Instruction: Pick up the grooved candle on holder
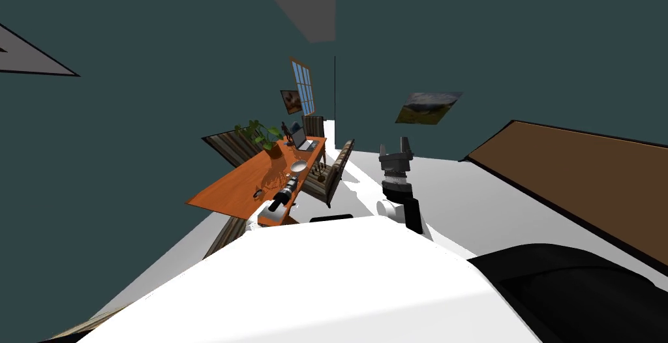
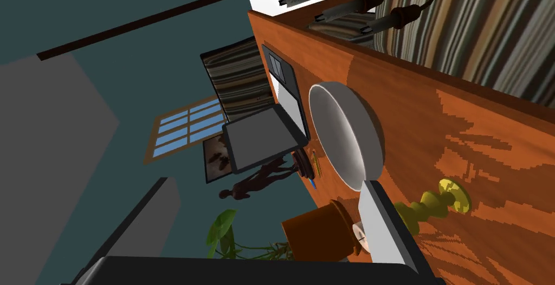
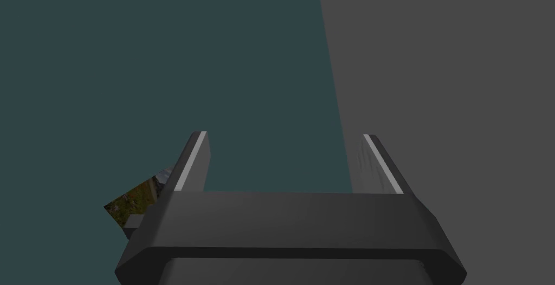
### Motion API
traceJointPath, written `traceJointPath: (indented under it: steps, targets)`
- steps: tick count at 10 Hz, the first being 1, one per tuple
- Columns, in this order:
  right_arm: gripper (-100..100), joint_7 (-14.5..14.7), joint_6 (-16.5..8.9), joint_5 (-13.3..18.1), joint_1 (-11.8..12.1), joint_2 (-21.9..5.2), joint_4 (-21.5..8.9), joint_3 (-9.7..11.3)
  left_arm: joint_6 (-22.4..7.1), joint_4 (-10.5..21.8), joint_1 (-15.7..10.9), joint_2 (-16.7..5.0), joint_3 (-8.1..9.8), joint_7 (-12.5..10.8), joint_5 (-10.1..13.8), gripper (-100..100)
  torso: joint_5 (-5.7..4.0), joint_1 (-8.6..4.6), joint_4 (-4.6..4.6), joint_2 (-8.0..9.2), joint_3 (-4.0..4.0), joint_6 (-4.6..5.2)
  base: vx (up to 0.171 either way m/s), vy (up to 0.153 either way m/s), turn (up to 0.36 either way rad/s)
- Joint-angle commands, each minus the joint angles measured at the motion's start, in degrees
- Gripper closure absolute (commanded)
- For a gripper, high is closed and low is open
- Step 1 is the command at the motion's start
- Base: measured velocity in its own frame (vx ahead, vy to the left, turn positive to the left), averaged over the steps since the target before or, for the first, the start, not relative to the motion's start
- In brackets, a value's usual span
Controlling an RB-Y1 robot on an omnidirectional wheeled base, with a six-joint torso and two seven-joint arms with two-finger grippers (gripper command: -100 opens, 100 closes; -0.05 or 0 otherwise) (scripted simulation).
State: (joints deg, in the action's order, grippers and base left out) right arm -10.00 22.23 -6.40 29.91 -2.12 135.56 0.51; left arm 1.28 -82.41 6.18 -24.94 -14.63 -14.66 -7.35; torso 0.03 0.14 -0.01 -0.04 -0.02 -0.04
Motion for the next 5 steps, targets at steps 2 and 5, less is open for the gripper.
traceJointPath:
  steps: [2, 5]
  targets:
    - [0, 0.00, 0.00, 0.00, 0.00, 0.00, 0.00, 0.00, -1.65, 3.30, -1.56, -1.70, -1.21, -1.64, -0.80, -100, 0.00, 0.04, 0.00, -0.02, -0.01, 0.00, 0.009, 0.036, -0.127]
    - [0, 0.00, 0.00, 0.00, 0.00, 0.00, 0.00, 0.00, -3.45, 7.40, -3.29, -3.38, -2.59, -3.39, -2.08, -100, 0.01, 0.10, 0.00, -0.01, 0.00, -0.02, 0.008, 0.046, -0.119]
